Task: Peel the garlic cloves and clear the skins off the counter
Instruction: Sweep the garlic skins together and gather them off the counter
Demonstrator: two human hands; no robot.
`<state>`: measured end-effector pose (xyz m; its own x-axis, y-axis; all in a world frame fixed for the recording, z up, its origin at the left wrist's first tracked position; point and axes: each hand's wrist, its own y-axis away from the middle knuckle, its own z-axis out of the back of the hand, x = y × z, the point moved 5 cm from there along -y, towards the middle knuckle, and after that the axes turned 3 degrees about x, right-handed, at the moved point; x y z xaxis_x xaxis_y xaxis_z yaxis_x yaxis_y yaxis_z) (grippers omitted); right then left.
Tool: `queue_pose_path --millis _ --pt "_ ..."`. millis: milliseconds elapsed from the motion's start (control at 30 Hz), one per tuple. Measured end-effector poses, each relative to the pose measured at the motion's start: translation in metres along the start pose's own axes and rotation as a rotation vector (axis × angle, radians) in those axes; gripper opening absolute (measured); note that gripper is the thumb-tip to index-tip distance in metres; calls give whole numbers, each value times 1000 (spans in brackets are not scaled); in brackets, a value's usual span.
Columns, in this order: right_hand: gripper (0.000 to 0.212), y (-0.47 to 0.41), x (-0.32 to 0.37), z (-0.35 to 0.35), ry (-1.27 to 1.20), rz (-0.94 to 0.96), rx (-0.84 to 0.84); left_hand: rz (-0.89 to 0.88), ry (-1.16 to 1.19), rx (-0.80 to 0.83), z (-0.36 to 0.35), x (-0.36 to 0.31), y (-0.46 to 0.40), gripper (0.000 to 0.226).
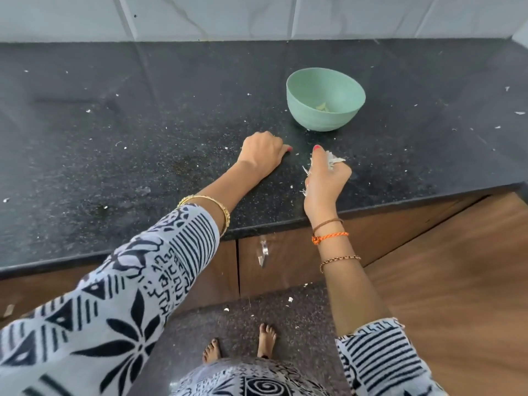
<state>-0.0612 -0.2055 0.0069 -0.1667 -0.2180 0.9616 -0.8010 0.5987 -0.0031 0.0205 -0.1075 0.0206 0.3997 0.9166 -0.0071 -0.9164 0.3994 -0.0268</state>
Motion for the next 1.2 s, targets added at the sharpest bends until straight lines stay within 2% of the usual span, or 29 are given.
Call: queue_pose_path --millis 100,200,300,400,500,567,633,667,733,800,867,967,1100,1200 --pt "54 2 4 -3 95 52 68 62 23 -14 -1 0 13 47" --pt "55 4 4 -10 312 134 154 126 41 10 -3 -2 25 42" --pt "55 15 0 -12 353 85 191 170 50 36 -4 -4 44 42" --pt "50 27 -5 -9 54 -219 159 193 79 27 -2 -9 75 43" --pt "60 52 -8 -7 -255 -543 238 280 225 -49 3 -6 111 46" --pt "58 77 -11 -5 -334 -665 341 352 486 -224 1 9 144 51" --pt "56 107 -19 -5 -352 -758 451 420 848 -423 -8 26 188 59" --pt "57 123 -25 -7 -351 -802 498 495 1047 -473 -19 33 213 61" --pt "59 157 -43 -13 -326 -894 566 776 1458 -485 -58 44 261 59" --pt "60 193 -69 -17 -274 -1010 622 1120 1810 -406 -111 51 307 52" --pt "61 228 -98 -23 -218 -1141 668 1280 2057 -359 -151 57 346 49" --pt "63 279 -132 -40 -109 -1311 740 1352 2342 -409 -192 69 397 54" --pt "65 340 -165 -79 59 -1429 899 1350 2737 -695 -222 91 443 74" --pt "65 382 -181 -108 132 -1525 1049 1373 2752 -886 -228 116 472 74"
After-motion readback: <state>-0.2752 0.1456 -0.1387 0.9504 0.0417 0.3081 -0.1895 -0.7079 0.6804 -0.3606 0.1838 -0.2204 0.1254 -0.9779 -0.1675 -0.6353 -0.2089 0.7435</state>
